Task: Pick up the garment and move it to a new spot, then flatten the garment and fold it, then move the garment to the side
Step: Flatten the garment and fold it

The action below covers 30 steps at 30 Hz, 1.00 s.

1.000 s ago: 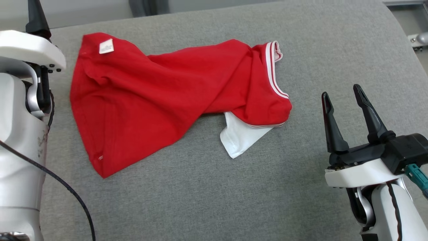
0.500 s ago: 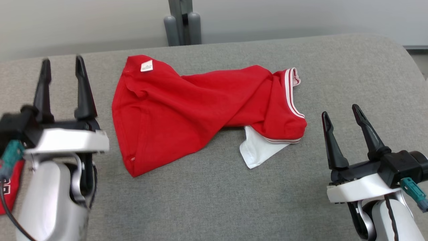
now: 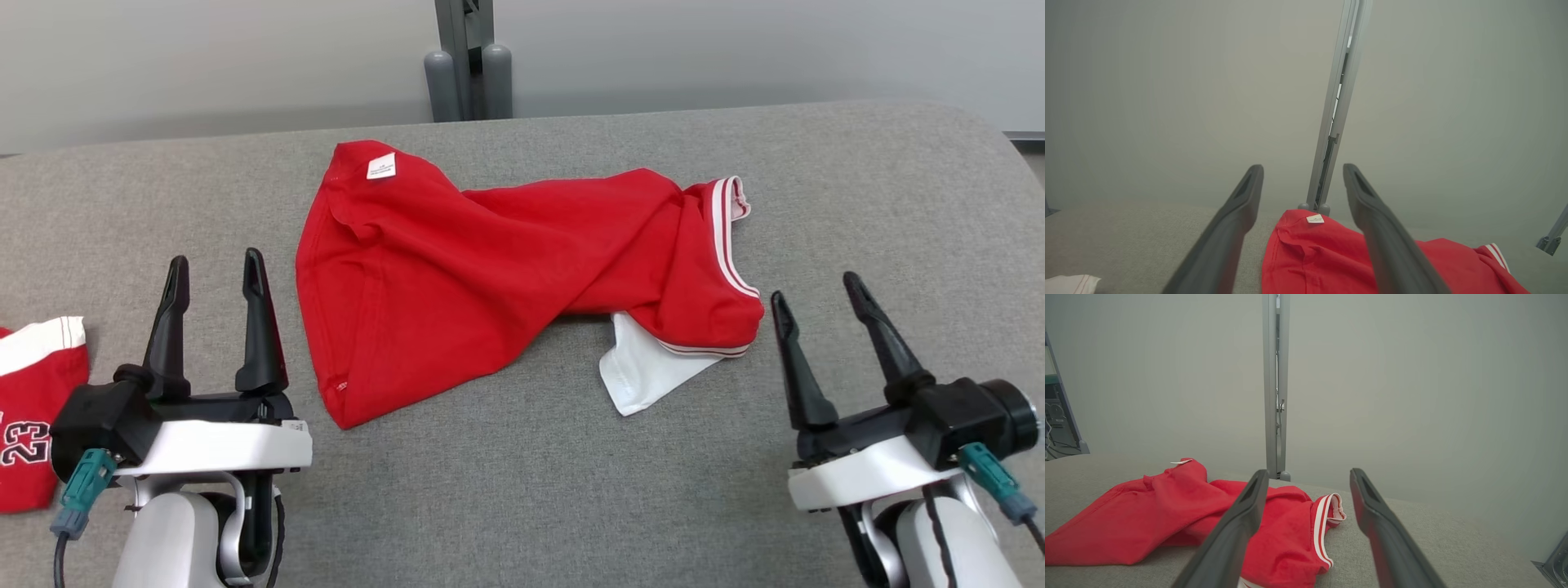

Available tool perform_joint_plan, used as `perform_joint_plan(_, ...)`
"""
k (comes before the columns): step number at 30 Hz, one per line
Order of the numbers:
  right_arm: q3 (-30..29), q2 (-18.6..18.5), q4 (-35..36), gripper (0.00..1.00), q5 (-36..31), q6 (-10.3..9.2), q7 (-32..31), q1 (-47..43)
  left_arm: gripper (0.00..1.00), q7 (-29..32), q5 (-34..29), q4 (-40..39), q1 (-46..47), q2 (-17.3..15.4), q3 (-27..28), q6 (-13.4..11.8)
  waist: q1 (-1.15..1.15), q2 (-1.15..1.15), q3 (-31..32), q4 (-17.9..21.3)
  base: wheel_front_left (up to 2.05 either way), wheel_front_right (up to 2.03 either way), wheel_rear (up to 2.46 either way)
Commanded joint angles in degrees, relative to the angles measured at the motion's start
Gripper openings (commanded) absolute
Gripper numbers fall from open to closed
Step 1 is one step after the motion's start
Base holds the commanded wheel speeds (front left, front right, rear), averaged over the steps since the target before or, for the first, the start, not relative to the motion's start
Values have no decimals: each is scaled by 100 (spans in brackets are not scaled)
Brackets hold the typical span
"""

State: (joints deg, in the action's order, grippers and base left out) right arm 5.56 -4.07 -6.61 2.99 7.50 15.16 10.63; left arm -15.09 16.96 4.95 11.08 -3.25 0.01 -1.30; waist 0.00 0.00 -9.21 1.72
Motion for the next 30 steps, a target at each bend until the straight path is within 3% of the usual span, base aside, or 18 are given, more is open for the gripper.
perform_joint_plan(1,156,-62,-71,100,83,-2,0,31,100,-9,-54,3,43,-14,54,46,0,0,-28,-24,0,0,0)
perform_joint_plan(12,1360,-333,-918,100,460,-2,0,179,100,-9,-18,24,115,26,-128,67,0,0,-246,-205,0,0,0)
perform_joint_plan(18,2046,-472,-1796,100,506,-2,0,501,100,-9,59,21,166,25,-321,-21,0,0,-373,-390,0,0,0)
perform_joint_plan(30,1976,-293,-3104,100,-25,-2,-1,1024,100,-9,100,-2,220,25,-492,-138,0,0,-498,-729,0,0,0)
